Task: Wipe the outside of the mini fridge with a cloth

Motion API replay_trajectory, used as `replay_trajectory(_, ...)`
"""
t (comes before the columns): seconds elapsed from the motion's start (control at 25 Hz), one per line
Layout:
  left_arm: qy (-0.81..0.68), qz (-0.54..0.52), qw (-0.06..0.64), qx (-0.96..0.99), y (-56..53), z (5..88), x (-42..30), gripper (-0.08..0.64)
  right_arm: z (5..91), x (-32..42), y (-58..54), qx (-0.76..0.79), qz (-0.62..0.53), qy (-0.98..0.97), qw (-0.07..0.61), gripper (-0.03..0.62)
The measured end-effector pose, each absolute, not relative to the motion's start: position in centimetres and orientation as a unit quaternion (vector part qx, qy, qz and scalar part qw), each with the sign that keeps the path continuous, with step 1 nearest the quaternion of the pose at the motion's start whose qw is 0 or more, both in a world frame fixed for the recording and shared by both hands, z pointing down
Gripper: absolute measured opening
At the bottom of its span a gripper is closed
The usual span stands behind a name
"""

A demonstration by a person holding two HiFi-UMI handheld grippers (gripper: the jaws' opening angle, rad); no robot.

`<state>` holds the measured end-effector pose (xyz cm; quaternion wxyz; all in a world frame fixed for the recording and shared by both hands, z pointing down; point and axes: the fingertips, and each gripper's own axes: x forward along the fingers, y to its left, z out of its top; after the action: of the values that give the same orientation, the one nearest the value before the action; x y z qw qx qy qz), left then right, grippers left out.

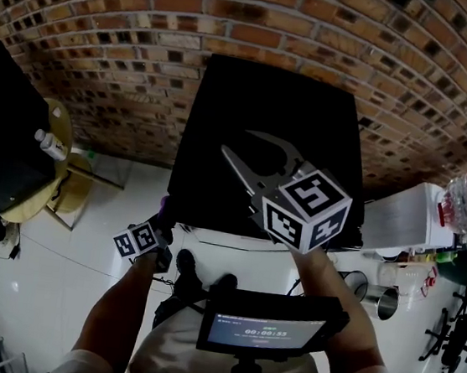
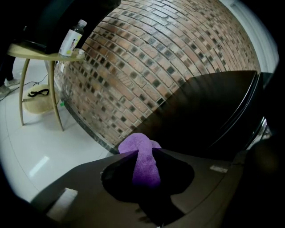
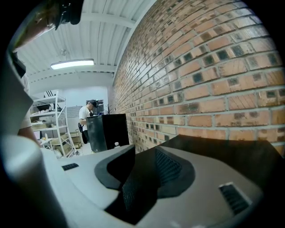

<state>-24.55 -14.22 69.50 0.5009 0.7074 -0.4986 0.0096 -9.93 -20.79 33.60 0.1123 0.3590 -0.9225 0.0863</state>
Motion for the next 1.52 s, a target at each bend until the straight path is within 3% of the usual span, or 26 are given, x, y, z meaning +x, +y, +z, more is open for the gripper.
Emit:
replay_trajectory(0.52, -0.52, -0.099, 0.425, 0.734, -13.6, 56.1, -24.9, 0.08, 32.4, -7.7, -17.1, 0.332, 0.084, -0.935, 0.095, 0.138)
replay_trajectory(1.16, -0.511, -0.2, 0.223, 0.806, -11.9, 31.8, -24.3, 0.08, 25.6, 1.3, -14.6, 0.385, 0.014, -0.916, 0.109, 0.138)
replay_trajectory(1.52, -0.529, -0.199, 0.194, 0.802, -11.7, 29.0, -20.1, 0.08, 25.8, 3.3, -15.3, 0.326, -0.035, -0.932, 0.153, 0.138)
